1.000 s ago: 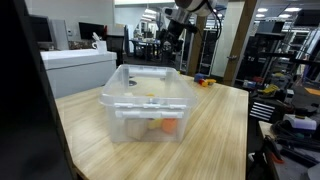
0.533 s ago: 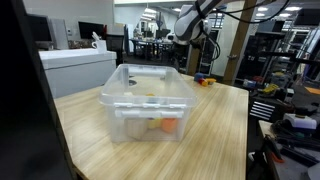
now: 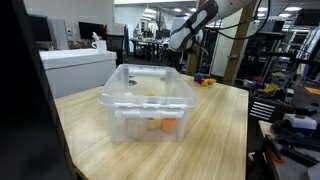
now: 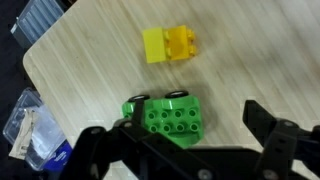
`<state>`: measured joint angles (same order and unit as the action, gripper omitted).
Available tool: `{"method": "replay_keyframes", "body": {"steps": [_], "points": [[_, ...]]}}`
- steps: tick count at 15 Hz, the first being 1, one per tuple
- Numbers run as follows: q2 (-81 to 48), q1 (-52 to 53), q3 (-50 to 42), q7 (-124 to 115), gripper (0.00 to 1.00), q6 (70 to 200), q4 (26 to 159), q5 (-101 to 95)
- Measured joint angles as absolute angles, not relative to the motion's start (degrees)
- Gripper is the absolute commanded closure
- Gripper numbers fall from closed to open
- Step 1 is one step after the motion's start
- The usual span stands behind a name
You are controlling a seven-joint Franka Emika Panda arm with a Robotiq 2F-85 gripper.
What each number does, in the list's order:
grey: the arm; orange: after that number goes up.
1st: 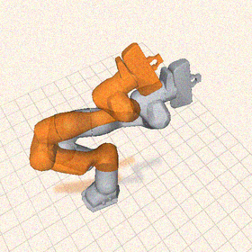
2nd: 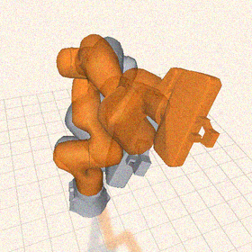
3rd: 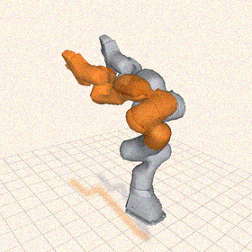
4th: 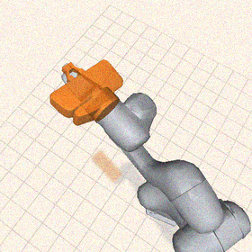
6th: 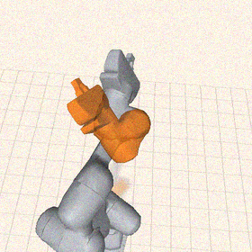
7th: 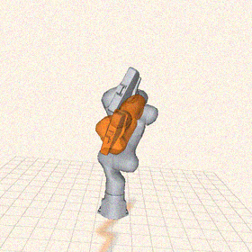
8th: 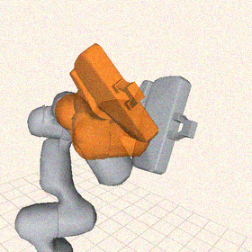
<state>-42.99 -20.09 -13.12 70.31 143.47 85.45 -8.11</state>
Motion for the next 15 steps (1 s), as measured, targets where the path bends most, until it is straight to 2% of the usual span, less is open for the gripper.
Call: {"method": "replay_keyframes", "body": {"steps": [13,14,15], "points": [[-53.92,-23.56,-8.28,77.31,0.00,139.96,71.67,-9.71],[-54.18,-23.75,-8.02,78.26,0.23,139.49,71.00,-9.71],[-54.39,-23.88,-7.78,79.16,0.27,139.01,70.45,-9.71]]}}
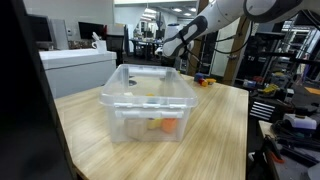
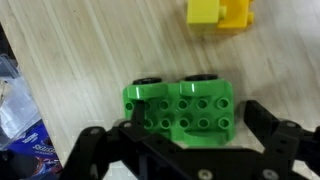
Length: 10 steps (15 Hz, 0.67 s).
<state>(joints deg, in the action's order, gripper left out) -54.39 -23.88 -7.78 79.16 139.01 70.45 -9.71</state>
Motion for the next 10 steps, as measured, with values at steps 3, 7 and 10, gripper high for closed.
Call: {"method": "replay_keyframes", "body": {"steps": [3,7,10], "points": [[-54.68,-24.04,-7.17,82.30,0.54,138.66,69.08,-9.71],[-54.56,-23.92,-6.23,84.21,0.60,137.77,68.20,-9.71],[-53.08,-23.75,-4.14,86.84,0.89,137.66,68.21,-9.68]]}}
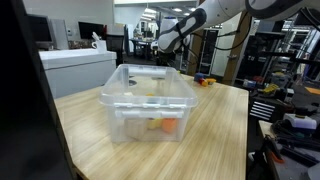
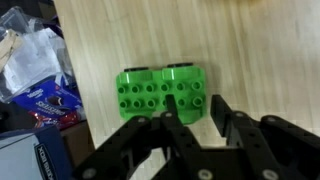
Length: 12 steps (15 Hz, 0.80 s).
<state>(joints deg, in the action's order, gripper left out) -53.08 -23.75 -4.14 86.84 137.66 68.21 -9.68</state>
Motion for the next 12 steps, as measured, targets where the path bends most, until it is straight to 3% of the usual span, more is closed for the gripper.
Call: {"method": "replay_keyframes", "body": {"steps": [1,2,8,9,10,12], "points": [[-52.10,-23.72,-3.11,87.97,0.97,137.69,68.23,-9.68],[-50.66,-23.67,-1.77,89.40,0.99,137.77,68.34,-9.67],[-40.81,-23.17,4.88,94.48,1.00,138.08,70.83,-8.56],[-40.06,-22.82,4.34,94.25,0.74,138.07,70.99,-7.59],[-39.82,-22.61,3.54,93.76,0.72,137.96,71.01,-6.97],[-40.07,-22.38,0.39,91.52,0.55,137.73,71.45,-6.33]]}}
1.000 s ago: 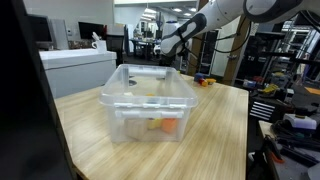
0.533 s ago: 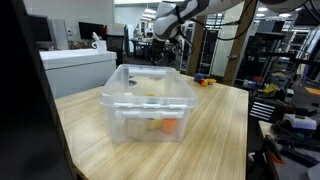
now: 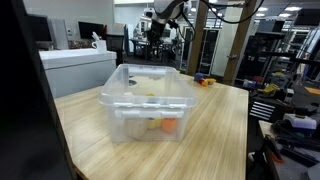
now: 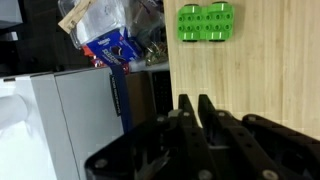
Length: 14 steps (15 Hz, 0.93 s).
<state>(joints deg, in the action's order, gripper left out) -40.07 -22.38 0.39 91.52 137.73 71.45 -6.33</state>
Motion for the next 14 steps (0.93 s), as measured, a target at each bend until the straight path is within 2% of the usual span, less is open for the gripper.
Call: {"method": "replay_keyframes", "body": {"steps": [8,14], "points": [[-47.09,-21.72,-7.97,74.28,0.01,136.32,70.60,-6.64],[-52.97,-20.92,-8.57,57.57,0.00,132.24,65.18,-6.63]]}}
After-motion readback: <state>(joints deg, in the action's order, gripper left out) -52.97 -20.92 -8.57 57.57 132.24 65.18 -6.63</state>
